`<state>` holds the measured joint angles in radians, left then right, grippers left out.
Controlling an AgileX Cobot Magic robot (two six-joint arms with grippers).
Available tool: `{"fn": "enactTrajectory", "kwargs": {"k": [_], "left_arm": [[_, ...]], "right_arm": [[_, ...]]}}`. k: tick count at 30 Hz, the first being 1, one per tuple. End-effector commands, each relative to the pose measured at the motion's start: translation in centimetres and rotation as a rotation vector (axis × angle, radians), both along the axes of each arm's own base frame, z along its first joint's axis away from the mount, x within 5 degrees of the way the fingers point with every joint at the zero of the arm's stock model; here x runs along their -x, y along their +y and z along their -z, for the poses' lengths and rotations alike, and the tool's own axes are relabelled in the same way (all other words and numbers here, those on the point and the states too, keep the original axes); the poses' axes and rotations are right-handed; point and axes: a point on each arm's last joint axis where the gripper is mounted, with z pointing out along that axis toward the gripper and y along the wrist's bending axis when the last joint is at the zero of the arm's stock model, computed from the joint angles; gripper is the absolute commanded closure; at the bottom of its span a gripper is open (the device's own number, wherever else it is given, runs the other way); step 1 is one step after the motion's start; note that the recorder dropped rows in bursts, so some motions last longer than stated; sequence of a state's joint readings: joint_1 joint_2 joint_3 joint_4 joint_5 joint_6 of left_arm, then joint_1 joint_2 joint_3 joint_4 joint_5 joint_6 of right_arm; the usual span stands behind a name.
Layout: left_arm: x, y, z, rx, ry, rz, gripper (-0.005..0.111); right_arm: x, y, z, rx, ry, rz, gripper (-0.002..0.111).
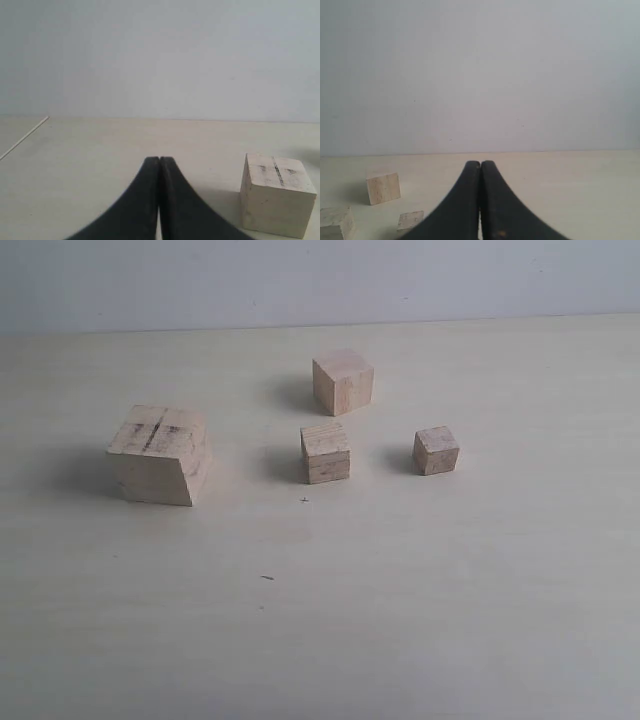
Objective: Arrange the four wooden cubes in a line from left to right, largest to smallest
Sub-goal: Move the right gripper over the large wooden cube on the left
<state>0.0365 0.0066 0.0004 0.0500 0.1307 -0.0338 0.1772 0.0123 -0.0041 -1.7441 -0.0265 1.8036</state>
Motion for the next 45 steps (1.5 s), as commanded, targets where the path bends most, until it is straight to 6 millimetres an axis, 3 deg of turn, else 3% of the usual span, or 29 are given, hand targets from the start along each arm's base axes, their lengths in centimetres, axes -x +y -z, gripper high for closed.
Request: {"fn": "enactTrajectory", "kwargs": {"k": [1,11,16,23,25,30,36,40,45], "left_arm": [[0.1,0.0,-0.1,0.007,-0.008,-0.001,0.104],[0.1,0.0,-0.1,0.007,-0.008,-0.001,0.104],[0.1,0.0,-0.1,0.007,-0.008,-0.001,0.104],[0.1,0.0,-0.1,0.007,-0.008,-0.001,0.104],[0.1,0.0,-0.1,0.007,-0.008,-0.001,0.104],[0.1,0.0,-0.1,0.007,-0.008,-0.001,0.104],[0.1,0.0,-0.1,0.007,-0.008,-0.001,0.104],[0.1,0.0,-0.1,0.007,-0.008,-0.001,0.104],[0.1,0.0,-0.1,0.007,-0.008,-0.001,0.104]], "right_arm": [[0.0,0.1,0.2,0.000,0.010,-0.004,0.108],[-0.1,-0.7,0.0,-0.127,0.017,0.067,0.108],[-0.4,-1.0,-2.1,-0.216,0.012,0.100,0.108],[-3.9,0.8,-5.2,-0.193,0.192,-0.017,0.108],[-5.9,2.2,-6.1,-0.172,0.281,-0.112,0.108],[-12.0,5.2,-6.0,-0.089,0.528,-0.322,0.108],[-18.1,9.4,-2.6,-0.057,0.784,-0.529,0.108],[-20.0,14.9,-0.7,0.071,0.817,-0.608,0.108],[-20.4,23.3,0.6,0.215,0.783,-0.793,0.108]]}}
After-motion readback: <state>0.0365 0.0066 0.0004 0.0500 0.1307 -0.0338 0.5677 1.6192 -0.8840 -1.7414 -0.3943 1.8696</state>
